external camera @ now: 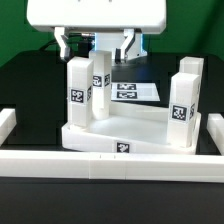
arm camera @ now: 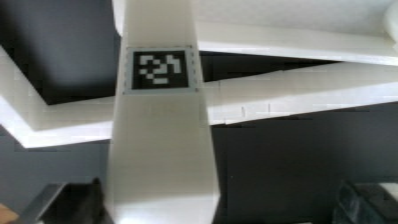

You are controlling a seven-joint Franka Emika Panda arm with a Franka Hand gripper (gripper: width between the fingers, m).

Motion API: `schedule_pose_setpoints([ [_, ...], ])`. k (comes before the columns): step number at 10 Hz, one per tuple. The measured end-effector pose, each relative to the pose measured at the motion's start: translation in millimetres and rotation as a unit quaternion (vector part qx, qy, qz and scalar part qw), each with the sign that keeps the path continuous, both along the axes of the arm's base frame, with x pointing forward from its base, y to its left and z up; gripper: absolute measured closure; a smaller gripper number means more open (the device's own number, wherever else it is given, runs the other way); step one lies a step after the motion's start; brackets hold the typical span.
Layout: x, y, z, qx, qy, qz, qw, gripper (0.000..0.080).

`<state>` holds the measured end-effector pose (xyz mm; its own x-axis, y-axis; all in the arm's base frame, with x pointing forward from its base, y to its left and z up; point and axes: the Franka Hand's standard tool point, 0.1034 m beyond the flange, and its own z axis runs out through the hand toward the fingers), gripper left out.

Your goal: Assemble desk

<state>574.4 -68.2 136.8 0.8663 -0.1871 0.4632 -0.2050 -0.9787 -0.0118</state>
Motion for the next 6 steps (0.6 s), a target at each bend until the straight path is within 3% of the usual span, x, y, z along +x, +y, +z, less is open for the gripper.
schedule_pose_setpoints([
  [1, -3.9, 4.3, -9.4, 0.028, 0.044, 0.011, 0.999, 0.0151],
  [4, -11.6, -17.7, -9.4, 0.070, 0.150, 0.032, 0.986, 0.0151],
  [6, -18.1, -20.7, -4.1, 0.098, 0.224, 0.039, 0.969, 0.0151],
])
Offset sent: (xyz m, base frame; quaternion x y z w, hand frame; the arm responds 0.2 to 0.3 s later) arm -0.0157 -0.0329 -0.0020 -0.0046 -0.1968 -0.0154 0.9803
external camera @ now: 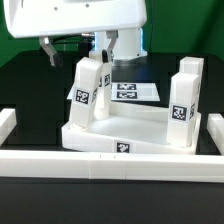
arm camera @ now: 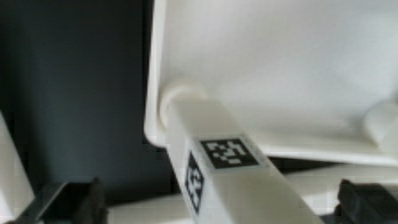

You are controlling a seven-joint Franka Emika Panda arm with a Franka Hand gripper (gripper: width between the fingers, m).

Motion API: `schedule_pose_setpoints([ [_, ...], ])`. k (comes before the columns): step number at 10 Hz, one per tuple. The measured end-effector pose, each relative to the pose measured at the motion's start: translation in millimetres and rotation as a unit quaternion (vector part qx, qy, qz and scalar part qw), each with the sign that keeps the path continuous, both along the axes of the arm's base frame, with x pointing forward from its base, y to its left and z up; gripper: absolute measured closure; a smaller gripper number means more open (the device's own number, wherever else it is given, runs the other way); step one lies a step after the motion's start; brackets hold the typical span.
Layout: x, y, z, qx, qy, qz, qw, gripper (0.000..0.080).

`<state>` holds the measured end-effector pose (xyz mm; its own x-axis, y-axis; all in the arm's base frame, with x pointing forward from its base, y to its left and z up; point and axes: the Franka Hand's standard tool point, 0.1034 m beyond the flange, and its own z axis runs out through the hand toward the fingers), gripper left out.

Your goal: Assemble desk

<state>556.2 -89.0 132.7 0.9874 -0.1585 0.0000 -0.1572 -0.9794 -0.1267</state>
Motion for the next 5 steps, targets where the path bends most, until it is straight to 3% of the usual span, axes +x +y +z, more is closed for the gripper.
schedule_pose_setpoints([
  [5, 5.3, -0.1, -0.8, 0.001, 0.003, 0.001, 1.000, 0.0151],
])
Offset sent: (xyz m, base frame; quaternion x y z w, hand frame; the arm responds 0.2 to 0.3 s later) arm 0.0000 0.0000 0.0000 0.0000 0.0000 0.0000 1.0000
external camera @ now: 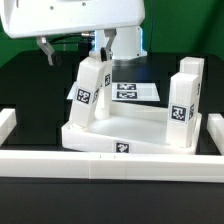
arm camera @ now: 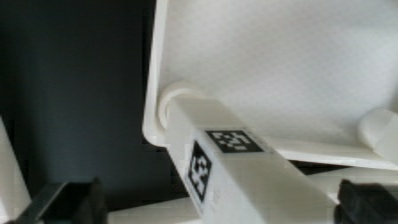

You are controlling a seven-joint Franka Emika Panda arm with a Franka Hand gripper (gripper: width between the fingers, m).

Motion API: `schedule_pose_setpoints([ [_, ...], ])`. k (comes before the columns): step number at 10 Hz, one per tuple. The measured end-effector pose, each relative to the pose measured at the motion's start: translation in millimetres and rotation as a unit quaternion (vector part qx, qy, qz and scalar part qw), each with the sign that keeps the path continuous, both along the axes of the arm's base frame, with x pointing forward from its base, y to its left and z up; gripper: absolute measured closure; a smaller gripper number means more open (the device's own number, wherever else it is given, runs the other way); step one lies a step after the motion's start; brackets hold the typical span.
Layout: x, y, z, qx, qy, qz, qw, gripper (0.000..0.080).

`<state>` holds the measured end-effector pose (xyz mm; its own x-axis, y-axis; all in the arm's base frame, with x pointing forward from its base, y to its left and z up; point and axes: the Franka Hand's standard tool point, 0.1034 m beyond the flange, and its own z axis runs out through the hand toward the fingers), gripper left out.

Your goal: Assemble desk

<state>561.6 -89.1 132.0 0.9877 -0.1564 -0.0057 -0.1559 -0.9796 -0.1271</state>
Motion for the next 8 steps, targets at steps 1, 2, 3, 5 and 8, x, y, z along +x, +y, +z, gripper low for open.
schedule_pose_setpoints([
  [1, 0.0, 0.1, 0.0, 0.000, 0.000, 0.000, 1.000, 0.0151],
  [2, 1.0, 1.8, 2.2, -0.010, 0.002, 0.012, 1.000, 0.0151],
  [3, 4.0, 6.1, 7.1, -0.026, 0.005, 0.023, 0.999, 0.0151],
  [5, 10.7, 20.0, 13.9, -0.050, 0.005, 0.050, 0.997, 0.0151],
  [8, 10.4, 19.0, 12.3, -0.039, 0.004, 0.040, 0.998, 0.0151],
])
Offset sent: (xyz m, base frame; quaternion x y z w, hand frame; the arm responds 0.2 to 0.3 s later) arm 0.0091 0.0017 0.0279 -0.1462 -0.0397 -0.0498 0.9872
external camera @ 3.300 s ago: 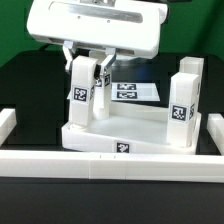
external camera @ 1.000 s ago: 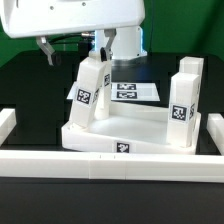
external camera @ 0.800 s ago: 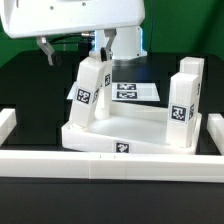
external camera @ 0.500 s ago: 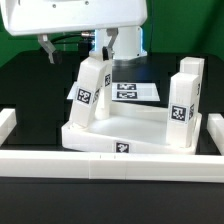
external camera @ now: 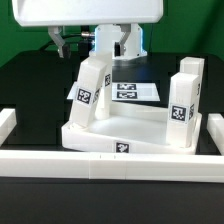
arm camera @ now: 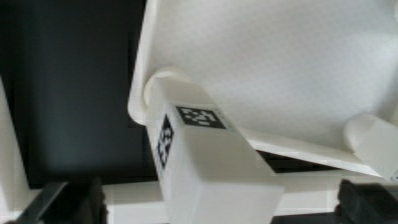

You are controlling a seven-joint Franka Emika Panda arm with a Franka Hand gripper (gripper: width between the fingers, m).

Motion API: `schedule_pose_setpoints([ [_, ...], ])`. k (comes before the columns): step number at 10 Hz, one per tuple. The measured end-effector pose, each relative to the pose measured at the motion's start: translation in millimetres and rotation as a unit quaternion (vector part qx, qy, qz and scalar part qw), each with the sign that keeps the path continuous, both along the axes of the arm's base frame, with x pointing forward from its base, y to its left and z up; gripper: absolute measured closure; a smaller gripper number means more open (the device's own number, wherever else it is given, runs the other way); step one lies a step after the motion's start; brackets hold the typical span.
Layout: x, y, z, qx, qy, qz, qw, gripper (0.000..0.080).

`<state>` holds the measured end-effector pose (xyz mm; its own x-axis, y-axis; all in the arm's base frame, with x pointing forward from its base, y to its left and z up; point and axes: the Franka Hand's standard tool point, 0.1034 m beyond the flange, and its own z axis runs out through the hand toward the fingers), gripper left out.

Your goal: Assemble desk

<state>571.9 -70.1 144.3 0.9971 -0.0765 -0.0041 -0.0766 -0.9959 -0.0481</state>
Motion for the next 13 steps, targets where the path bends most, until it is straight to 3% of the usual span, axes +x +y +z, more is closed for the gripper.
schedule_pose_setpoints([
  [1, 0.6, -0.5, -2.0, -0.007, 0.002, 0.002, 1.000, 0.0151],
  [2, 5.0, -0.9, -7.7, -0.040, 0.006, 0.019, 0.999, 0.0151],
  [3, 9.3, 0.8, -13.2, -0.047, 0.007, 0.010, 0.999, 0.0151],
  [8, 11.3, -9.6, -23.0, -0.050, 0.008, 0.011, 0.999, 0.0151],
  [10, 10.4, -11.6, -23.9, -0.050, 0.008, 0.013, 0.999, 0.0428],
  [11, 10.5, -13.5, -23.5, -0.051, 0.008, 0.014, 0.999, 0.0511],
  [13, 11.0, -15.9, -23.9, -0.053, -0.001, 0.031, 0.998, 0.0511],
])
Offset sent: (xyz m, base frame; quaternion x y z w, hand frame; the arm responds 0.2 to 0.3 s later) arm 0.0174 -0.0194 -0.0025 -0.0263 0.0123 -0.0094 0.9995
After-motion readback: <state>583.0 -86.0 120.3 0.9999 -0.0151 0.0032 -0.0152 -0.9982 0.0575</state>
